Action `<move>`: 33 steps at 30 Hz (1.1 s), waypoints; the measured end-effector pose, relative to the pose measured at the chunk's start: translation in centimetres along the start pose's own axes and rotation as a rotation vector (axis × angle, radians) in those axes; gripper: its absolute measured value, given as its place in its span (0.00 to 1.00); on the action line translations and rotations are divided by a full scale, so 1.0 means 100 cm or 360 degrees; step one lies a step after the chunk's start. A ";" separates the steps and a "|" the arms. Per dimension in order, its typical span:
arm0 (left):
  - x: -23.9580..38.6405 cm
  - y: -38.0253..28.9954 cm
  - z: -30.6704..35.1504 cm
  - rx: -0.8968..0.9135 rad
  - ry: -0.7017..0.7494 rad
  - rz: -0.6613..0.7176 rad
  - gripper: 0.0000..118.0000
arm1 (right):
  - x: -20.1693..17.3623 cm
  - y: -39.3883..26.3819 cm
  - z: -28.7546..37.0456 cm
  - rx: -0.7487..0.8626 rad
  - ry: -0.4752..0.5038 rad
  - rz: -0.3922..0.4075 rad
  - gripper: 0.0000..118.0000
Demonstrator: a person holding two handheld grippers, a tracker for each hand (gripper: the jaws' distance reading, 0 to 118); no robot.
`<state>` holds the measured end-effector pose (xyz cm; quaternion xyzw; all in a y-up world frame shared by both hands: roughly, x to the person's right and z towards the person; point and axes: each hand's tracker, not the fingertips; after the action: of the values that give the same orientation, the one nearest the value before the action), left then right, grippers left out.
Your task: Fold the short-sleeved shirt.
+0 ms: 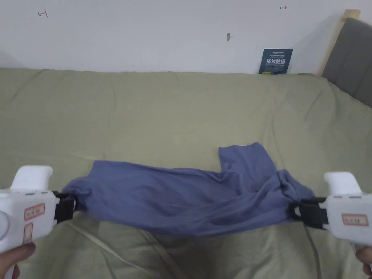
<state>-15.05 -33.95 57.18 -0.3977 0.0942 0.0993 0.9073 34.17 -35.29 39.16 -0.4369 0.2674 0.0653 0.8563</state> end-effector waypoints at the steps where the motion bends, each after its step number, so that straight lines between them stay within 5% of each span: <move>1: -0.001 -0.013 -0.002 -0.0037 0.0010 0.0010 0.09 | 0.002 -0.014 -0.009 -0.0053 -0.0003 -0.0042 0.14; 5: -0.006 -0.066 -0.029 -0.0115 0.0016 0.0072 0.10 | 0.024 -0.064 -0.054 -0.0110 -0.0034 -0.0199 0.17; 6: -0.008 -0.079 -0.037 -0.0075 -0.0008 0.0076 0.30 | 0.023 -0.071 -0.058 -0.0086 -0.0029 -0.0199 0.34; 8: -0.008 -0.093 -0.039 0.0013 0.0105 0.0082 0.99 | 0.024 -0.075 -0.056 -0.0084 0.0022 -0.0174 0.85; 9: -0.005 -0.099 -0.027 0.0071 0.0156 0.0060 0.96 | 0.019 -0.074 -0.048 -0.0082 0.0000 -0.0154 1.00; 11: -0.010 -0.095 -0.028 0.0308 0.0200 -0.0002 0.98 | -0.007 -0.072 -0.009 0.0191 -0.0186 0.0070 1.00; 13: -0.006 -0.093 -0.018 0.0420 0.0189 -0.0039 1.00 | -0.029 -0.076 0.026 0.0406 -0.0215 0.0132 1.00; 14: 0.008 -0.100 0.039 0.0415 0.0216 -0.0048 1.00 | -0.041 -0.080 0.043 0.0523 -0.0216 0.0147 1.00; 16: 0.018 -0.106 0.058 0.0463 0.0308 -0.0065 0.93 | -0.057 -0.086 0.064 0.0599 -0.0152 0.0121 0.95; 17: 0.020 -0.109 0.067 0.0520 0.0233 -0.0087 0.71 | -0.062 -0.089 0.071 0.0625 -0.0077 0.0066 0.81; 18: 0.022 -0.107 0.061 0.0547 0.0155 -0.0105 0.06 | -0.065 -0.092 0.073 0.0663 -0.0028 0.0010 0.44; 19: 0.025 -0.104 0.058 0.0518 0.0140 -0.0117 0.00 | -0.069 -0.094 0.072 0.0669 -0.0030 -0.0021 0.11; 20: 0.029 -0.103 0.052 0.0496 0.0194 -0.0152 0.00 | -0.072 -0.094 0.067 0.0632 -0.0080 0.0001 0.00; 21: 0.027 -0.102 0.048 0.0415 0.0211 -0.0165 0.00 | -0.074 -0.096 0.063 0.0622 -0.0185 0.0023 0.00; 26: 0.009 -0.049 -0.007 0.0258 0.0085 -0.0114 0.02 | -0.065 -0.092 0.042 0.0529 -0.0113 -0.0048 0.00; 27: 0.004 -0.035 -0.022 0.0231 0.0089 -0.0126 0.15 | -0.064 -0.091 0.039 0.0520 -0.0122 -0.0042 0.00; 29: -0.009 0.000 -0.065 0.0110 0.0120 -0.0196 0.68 | -0.059 -0.088 0.030 0.0497 -0.0131 -0.0046 0.00; 30: -0.017 0.022 -0.094 -0.0017 0.0124 -0.0237 0.68 | -0.056 -0.087 0.026 0.0472 -0.0119 -0.0074 0.00; 33: -0.046 0.066 -0.169 -0.0166 0.0073 -0.0107 0.97 | -0.046 -0.083 0.009 0.0394 -0.0089 -0.0154 0.00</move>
<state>-22.70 -42.56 42.37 -0.4494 0.0964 0.0645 0.8858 33.46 -39.08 47.90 -0.3384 0.2280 0.0026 0.9130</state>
